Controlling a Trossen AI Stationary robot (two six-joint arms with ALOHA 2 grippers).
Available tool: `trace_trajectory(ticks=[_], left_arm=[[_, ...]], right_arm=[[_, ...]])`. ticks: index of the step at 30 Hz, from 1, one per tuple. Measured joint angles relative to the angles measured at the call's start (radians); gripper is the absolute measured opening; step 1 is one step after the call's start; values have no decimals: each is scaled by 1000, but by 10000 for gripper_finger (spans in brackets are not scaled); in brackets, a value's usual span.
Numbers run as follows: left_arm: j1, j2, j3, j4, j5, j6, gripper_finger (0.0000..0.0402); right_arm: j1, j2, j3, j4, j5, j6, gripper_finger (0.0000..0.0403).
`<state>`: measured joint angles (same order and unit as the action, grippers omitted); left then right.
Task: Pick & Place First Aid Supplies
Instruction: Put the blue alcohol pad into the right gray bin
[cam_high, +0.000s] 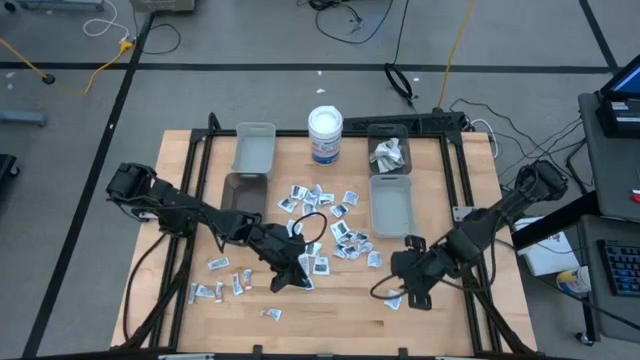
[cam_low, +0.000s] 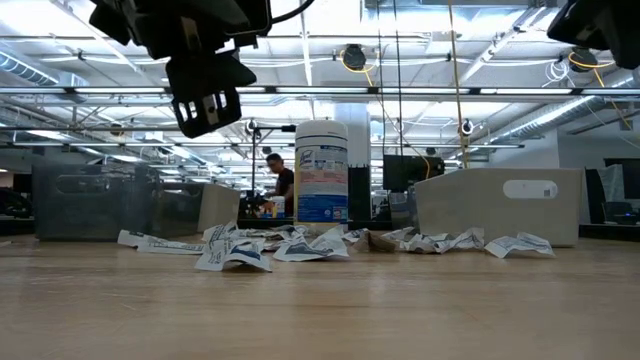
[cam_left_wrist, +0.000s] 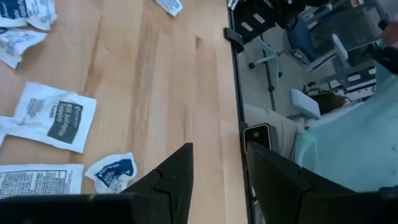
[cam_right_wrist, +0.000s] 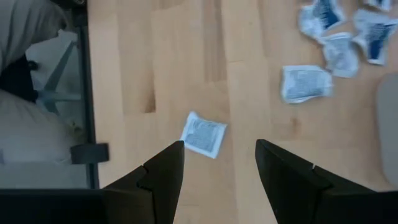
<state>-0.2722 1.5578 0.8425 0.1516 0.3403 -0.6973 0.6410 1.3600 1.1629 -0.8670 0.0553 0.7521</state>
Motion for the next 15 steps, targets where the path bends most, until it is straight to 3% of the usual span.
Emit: trace_trajectory(ticks=[8,15], left_arm=[[0,0,0,0,-7,-12,154],[0,0,0,0,-36,14,154]], right_arm=[[67,115,-5,45,51,0,192],[83,200,-96,179,49,50,192]])
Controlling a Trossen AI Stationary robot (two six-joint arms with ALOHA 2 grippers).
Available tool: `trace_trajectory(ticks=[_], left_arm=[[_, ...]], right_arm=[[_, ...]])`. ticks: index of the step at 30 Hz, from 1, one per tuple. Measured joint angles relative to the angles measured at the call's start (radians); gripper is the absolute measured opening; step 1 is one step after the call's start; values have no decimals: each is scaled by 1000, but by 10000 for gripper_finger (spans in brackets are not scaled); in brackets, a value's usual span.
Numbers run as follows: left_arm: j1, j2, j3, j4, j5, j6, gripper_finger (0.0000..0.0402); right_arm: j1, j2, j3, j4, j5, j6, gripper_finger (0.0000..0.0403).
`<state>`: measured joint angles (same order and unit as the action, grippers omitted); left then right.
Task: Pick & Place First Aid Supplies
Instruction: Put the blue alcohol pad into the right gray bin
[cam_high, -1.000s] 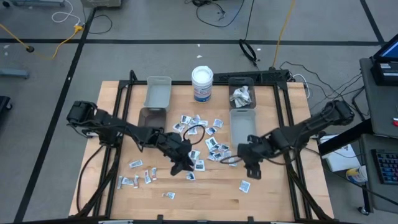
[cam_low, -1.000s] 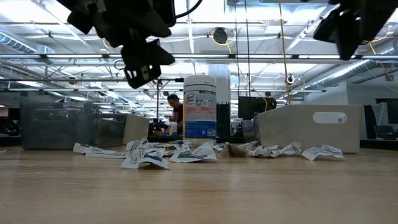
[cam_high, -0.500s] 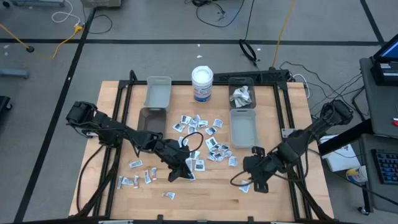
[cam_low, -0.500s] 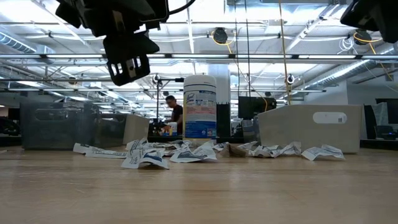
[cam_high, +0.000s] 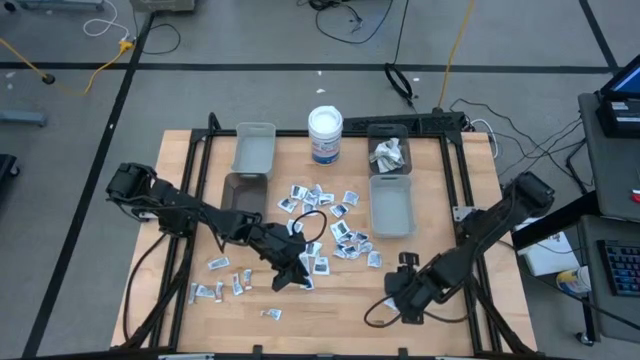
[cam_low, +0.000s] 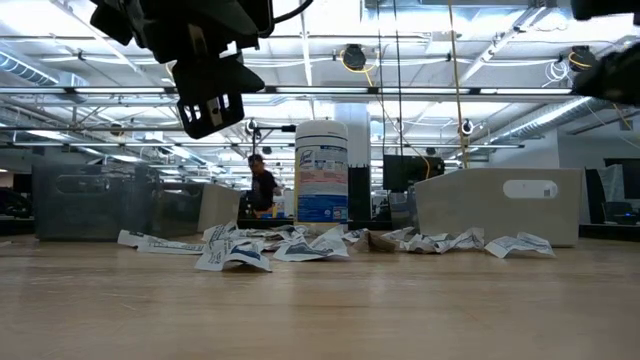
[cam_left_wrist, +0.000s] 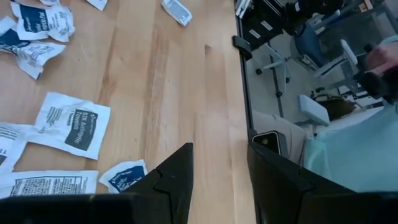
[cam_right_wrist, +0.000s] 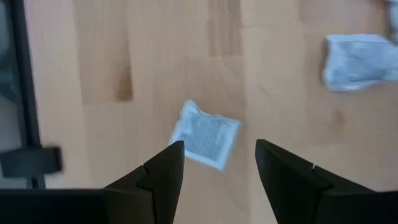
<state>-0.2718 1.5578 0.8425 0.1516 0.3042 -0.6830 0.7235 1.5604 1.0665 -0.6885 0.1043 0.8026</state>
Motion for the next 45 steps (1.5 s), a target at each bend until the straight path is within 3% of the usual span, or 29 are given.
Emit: trace_trajectory(ticks=[8,23,27,33,40,45], left_arm=[[0,0,0,-1,0,15,154],[0,0,0,0,0,15,154],[0,0,0,0,0,15,154],[0,0,0,0,0,18,154],[0,0,0,2,0,17,154],[0,0,0,2,0,17,154]], right_arm=[[26,11,-122,262,-1,25,192],[37,154,-145,302,13,-5,187],[38,157,-146,298,35,-22,146],[37,154,-148,303,33,-65,19],[35,121,-151,299,22,-101,3],[17,-22,-154,272,-17,-155,2]])
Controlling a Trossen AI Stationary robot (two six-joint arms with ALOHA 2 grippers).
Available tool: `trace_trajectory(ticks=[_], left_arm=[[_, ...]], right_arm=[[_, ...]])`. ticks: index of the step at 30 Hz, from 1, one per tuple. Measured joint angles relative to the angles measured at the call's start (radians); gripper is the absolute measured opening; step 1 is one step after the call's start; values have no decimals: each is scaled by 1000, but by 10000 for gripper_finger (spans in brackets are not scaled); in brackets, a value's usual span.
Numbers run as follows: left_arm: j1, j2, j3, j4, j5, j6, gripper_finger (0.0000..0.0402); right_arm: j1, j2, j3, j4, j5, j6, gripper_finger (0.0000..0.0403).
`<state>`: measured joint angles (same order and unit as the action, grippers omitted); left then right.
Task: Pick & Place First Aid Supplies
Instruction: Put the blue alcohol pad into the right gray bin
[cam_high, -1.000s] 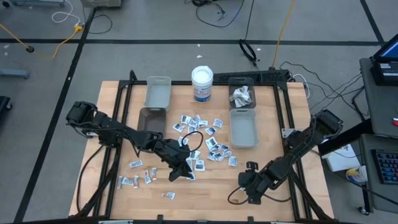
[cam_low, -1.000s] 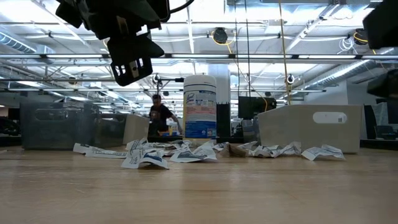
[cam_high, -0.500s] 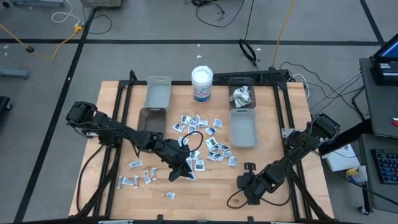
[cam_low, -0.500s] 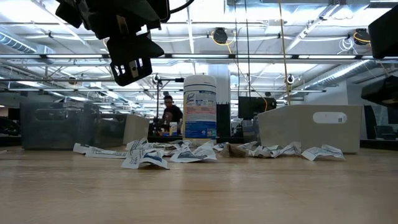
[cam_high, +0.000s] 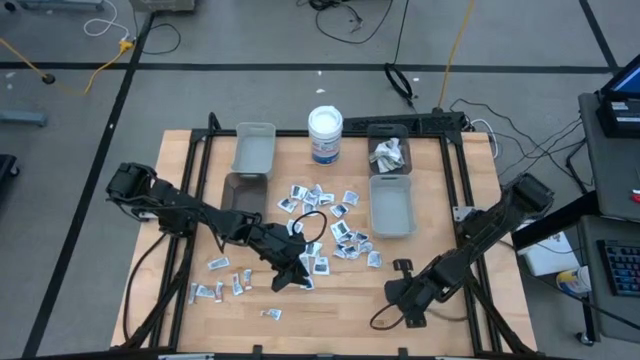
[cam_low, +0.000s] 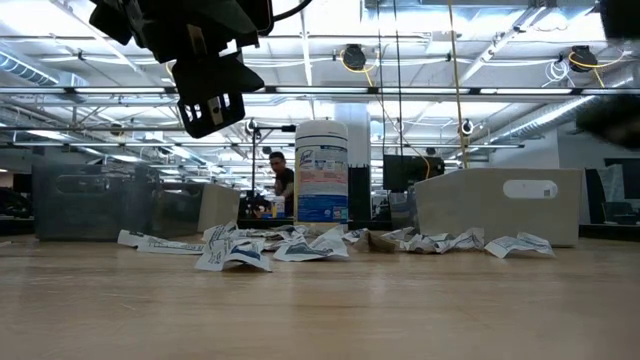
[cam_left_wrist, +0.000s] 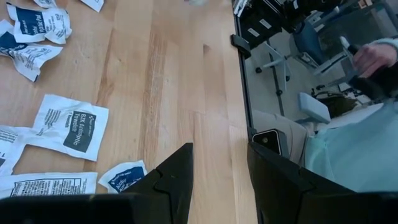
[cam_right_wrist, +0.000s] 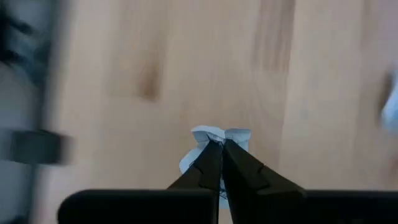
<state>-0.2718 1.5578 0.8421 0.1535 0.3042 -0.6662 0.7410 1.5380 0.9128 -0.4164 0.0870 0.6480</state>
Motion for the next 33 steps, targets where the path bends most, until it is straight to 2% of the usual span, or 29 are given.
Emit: trace_trajectory(ticks=[3,9,15,23,29,33], left_arm=[[0,0,0,0,0,0,154],[-1,0,0,0,-28,0,154],[-1,0,0,0,-45,0,154],[0,0,0,0,-45,-18,154],[0,0,0,0,-45,-19,154],[0,0,0,0,-45,-20,154]], right_arm=[[-7,-102,2,-31,2,-33,1],[-14,-307,1,-54,-66,-118,1],[-15,-463,2,-96,-62,-137,1],[-42,-504,2,-156,-37,-146,0],[-190,-505,2,-241,-40,-204,0],[-305,-504,2,-279,-100,-307,0]])
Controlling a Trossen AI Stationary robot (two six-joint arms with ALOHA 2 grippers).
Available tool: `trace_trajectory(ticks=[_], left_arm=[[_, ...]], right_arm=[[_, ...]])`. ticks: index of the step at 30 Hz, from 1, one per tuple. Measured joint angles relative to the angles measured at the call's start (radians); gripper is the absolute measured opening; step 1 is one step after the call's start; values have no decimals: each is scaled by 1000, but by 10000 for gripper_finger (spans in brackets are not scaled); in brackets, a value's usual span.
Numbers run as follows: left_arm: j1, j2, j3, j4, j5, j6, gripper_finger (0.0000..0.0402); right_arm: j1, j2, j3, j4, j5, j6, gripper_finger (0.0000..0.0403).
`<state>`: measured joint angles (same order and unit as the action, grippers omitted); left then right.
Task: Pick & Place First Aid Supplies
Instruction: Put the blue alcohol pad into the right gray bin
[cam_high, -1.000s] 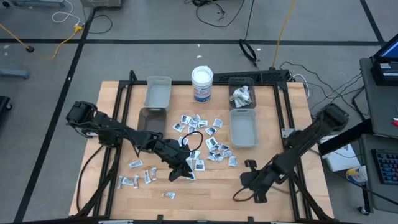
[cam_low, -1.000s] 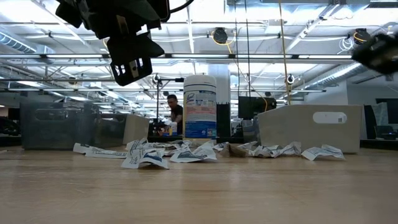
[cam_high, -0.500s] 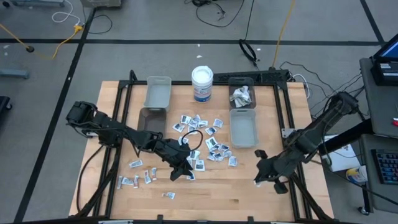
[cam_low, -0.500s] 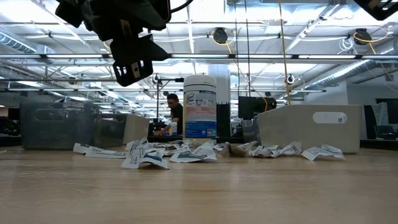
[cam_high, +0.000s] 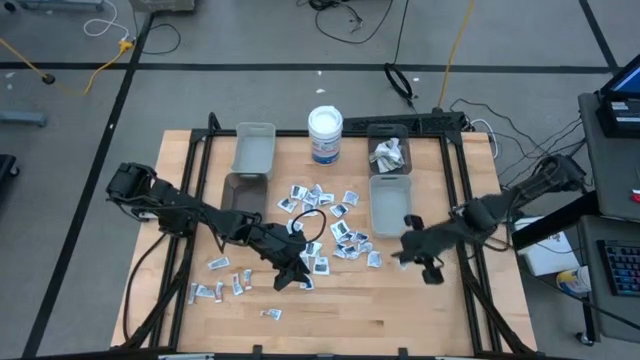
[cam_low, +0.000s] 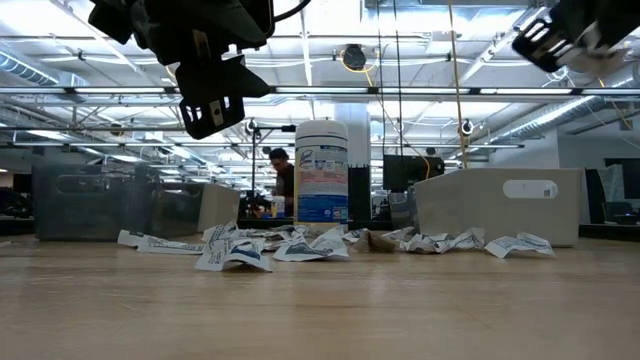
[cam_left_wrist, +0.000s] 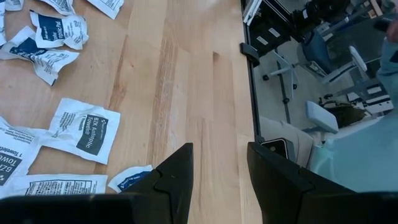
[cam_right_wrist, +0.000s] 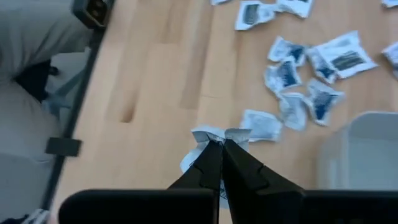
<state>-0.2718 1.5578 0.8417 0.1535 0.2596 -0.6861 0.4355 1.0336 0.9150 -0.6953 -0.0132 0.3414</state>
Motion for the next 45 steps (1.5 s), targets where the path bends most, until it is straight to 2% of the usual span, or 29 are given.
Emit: trace_trajectory(ticks=[4,11,19,25,31,35,41,45], left_arm=[[0,0,0,0,0,0,154],[0,0,0,0,0,14,154],[0,0,0,-1,0,77,154],[3,0,0,-3,0,108,154],[13,0,0,-42,0,183,154],[35,0,0,-124,-12,220,154],[63,-1,0,-308,-185,283,154],[90,-1,0,-391,-268,274,154]], right_arm=[[-117,0,0,-43,-42,-105,0],[-335,14,0,-128,-46,-273,0],[-578,95,2,-176,-71,-466,0],[-718,161,29,-214,-67,-562,0],[-761,231,31,-222,-66,-568,0],[-760,284,31,-205,-65,-590,1],[-760,325,31,-154,-62,-589,28],[-760,326,31,-155,-64,-557,63]])
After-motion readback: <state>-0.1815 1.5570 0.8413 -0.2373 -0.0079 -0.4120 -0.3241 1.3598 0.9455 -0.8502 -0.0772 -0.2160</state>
